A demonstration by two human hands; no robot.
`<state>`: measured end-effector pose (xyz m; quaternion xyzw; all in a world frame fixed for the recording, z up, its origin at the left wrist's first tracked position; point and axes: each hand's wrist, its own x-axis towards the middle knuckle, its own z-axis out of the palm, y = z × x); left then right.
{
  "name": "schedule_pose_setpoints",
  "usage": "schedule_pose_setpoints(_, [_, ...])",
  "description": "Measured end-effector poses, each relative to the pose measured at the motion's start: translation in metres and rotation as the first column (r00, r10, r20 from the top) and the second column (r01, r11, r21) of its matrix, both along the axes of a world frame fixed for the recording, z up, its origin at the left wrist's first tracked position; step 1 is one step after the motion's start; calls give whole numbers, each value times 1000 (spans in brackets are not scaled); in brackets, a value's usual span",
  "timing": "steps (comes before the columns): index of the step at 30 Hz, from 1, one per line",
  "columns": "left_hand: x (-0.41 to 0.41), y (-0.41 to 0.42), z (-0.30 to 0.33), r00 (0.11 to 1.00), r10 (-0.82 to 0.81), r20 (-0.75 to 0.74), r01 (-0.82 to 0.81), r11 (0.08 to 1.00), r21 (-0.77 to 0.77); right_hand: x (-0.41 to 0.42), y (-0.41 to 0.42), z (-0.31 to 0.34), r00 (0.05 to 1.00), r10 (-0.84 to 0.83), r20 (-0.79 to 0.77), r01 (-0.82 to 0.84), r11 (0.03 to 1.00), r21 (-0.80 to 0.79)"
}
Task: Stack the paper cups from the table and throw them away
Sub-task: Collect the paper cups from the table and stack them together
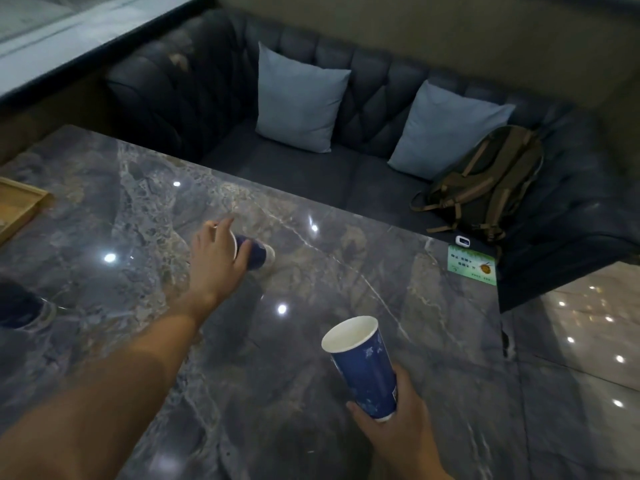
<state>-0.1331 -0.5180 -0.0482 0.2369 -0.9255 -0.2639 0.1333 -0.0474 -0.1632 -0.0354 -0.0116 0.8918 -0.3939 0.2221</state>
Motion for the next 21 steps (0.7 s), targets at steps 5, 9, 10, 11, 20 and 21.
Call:
schedule_pose_setpoints(5, [50, 29, 9, 935, 247, -253, -140, 915, 378, 16, 6, -1, 997, -35, -62, 36, 999, 20])
schedule_pose_setpoints(9, [80, 49, 13, 828, 511, -231, -185, 638, 748, 24, 9, -2, 999, -18, -51, 21, 999, 46])
schedule_pose_setpoints(10, [88, 53, 14, 808, 546, -221, -177, 583, 793, 25, 8, -2, 999, -17, -33, 19, 998, 62])
schedule_pose_setpoints(11, [96, 57, 14, 796, 569, -208, -168, 536, 827, 26, 8, -3, 1000, -14, -12, 15, 997, 79])
schedule_pose_setpoints(20, [143, 90, 27, 804, 584, -111, -114, 335, 935, 40, 26, -2, 998, 34, 47, -40, 990, 139])
schedule_pose_setpoints(21, [145, 91, 27, 814, 572, -98, -116, 326, 938, 41, 27, 0, 999, 38, 37, -43, 990, 138])
